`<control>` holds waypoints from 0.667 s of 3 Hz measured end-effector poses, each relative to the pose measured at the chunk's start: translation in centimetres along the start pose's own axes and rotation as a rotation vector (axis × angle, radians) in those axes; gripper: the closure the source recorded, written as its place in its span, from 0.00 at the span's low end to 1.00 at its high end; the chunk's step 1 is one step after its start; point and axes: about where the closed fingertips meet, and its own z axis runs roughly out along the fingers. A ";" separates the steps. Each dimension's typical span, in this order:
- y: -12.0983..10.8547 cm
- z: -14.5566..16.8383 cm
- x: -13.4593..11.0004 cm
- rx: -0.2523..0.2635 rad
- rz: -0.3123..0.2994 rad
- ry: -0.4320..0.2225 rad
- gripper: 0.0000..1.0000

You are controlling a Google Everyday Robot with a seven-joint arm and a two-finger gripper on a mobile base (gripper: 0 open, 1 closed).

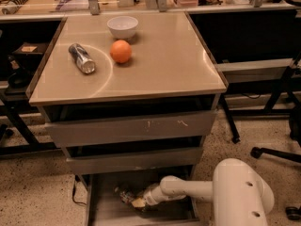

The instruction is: Pick water bottle from bottom drawer and place on counter

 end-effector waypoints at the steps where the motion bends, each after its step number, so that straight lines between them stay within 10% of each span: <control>1: 0.0 0.0 0.0 0.000 0.000 0.000 1.00; 2: 0.0 0.0 0.0 0.000 0.000 0.000 1.00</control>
Offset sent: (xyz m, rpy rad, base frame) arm 0.0000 0.0000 0.0000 0.0000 0.0000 0.0000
